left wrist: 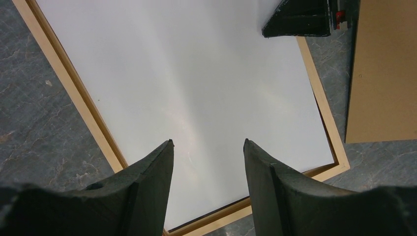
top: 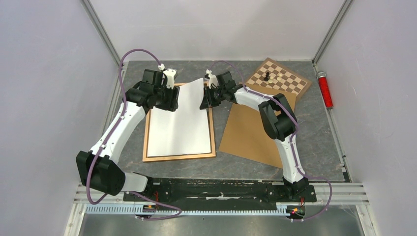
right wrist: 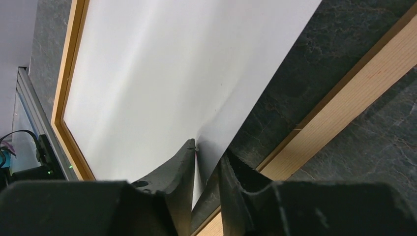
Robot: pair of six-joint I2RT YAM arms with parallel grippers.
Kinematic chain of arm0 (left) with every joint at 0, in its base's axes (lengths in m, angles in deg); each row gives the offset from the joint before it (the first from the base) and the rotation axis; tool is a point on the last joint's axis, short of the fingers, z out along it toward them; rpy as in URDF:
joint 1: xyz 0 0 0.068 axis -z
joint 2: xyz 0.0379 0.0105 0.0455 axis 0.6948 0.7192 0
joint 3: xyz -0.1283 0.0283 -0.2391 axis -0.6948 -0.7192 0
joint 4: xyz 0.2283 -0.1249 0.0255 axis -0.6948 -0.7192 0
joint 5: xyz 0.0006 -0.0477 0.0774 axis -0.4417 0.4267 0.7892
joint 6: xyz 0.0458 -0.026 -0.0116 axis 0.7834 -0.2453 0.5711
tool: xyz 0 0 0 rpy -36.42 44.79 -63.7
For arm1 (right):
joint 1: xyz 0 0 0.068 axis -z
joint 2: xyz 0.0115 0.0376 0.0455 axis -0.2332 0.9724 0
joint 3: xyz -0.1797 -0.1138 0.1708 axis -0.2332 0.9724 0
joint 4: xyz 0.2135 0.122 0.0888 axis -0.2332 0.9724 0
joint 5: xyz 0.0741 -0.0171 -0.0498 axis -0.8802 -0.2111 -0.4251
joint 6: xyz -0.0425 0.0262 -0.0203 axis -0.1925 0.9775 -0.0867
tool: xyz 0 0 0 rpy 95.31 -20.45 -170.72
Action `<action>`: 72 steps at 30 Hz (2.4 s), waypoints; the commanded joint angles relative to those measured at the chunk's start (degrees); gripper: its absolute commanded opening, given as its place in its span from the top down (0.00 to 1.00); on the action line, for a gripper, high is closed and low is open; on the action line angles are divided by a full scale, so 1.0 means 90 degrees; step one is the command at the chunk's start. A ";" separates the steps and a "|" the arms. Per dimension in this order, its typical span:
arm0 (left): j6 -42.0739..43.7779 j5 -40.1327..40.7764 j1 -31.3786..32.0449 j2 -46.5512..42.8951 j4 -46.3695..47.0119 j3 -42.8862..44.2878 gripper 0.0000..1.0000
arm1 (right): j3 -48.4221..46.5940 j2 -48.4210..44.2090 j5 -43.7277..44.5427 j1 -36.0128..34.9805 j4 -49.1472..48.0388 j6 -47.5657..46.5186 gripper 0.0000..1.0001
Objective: Put the photo into the frame
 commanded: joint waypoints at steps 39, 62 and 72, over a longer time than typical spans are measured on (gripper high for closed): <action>0.0141 -0.0006 -0.0031 -0.0413 0.0211 -0.0104 0.39 | -0.0327 -0.0523 0.1114 -0.0093 0.0839 -0.0766 0.39; 0.0234 0.0218 -0.0031 -0.0393 0.0243 -0.0134 0.36 | -0.0050 -0.0996 0.1549 -0.0210 0.0790 -0.1359 0.37; 0.0377 -0.0193 -0.0023 -0.0278 0.0333 -0.0075 0.25 | 0.1907 -0.3143 0.2507 -0.0114 0.0510 -0.2585 0.19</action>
